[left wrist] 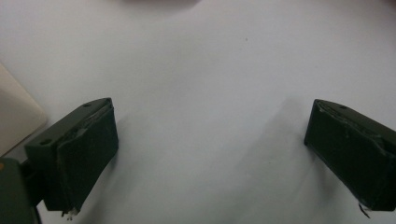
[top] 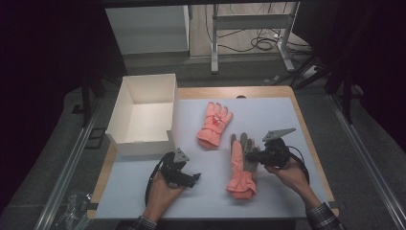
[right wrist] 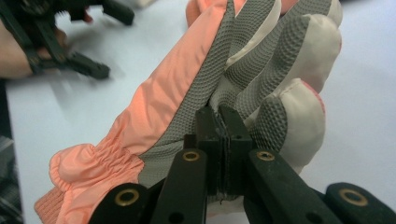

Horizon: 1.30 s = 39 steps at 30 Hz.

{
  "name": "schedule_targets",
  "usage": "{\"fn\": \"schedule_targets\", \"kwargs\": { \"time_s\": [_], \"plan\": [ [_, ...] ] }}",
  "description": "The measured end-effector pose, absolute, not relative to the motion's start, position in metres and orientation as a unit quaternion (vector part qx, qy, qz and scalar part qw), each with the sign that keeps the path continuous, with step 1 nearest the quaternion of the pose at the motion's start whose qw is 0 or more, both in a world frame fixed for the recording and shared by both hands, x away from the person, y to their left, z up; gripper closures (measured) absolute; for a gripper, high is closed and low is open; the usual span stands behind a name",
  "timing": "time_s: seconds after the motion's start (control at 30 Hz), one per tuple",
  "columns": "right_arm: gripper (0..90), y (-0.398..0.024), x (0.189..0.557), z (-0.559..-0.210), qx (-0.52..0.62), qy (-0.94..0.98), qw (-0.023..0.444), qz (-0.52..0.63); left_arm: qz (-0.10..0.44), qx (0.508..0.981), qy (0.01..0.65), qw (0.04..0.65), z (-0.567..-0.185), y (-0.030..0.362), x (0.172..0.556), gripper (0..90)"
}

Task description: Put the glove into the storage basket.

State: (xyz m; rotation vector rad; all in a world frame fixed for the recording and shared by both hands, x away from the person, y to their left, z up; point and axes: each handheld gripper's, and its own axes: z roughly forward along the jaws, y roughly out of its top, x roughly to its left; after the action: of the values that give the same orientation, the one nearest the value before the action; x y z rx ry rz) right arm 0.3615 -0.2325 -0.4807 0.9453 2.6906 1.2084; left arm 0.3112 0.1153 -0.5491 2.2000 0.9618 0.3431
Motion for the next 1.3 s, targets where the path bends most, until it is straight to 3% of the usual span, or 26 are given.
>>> {"fn": "schedule_targets", "kwargs": {
  "time_s": [0.23, 0.5, 0.83, 1.17, 1.3],
  "plan": [
    [84.7, -0.228, 0.368, -0.497, 0.300, 0.876, 0.039, 0.375, 0.132, 0.849, 0.372, 0.351, -0.549, 0.115, 0.311, 2.9],
    [77.9, -0.230, 0.373, -0.485, 0.301, 0.868, 0.073, 0.388, 0.132, 0.849, 0.372, 0.351, -0.549, 0.115, 0.311, 2.9],
    [60.7, -0.220, 0.394, -0.473, 0.316, 0.857, 0.100, 0.396, 0.132, 0.849, 0.372, 0.351, -0.549, 0.115, 0.311, 2.8],
    [49.3, -0.195, 0.423, -0.470, 0.321, 0.854, 0.101, 0.397, 0.132, 0.850, 0.370, 0.350, -0.549, 0.115, 0.311, 2.8],
    [45.8, -0.185, 0.435, -0.471, 0.347, 0.841, 0.081, 0.407, 0.132, 0.850, 0.370, 0.350, -0.549, 0.115, 0.311, 2.9]
  ]
}}
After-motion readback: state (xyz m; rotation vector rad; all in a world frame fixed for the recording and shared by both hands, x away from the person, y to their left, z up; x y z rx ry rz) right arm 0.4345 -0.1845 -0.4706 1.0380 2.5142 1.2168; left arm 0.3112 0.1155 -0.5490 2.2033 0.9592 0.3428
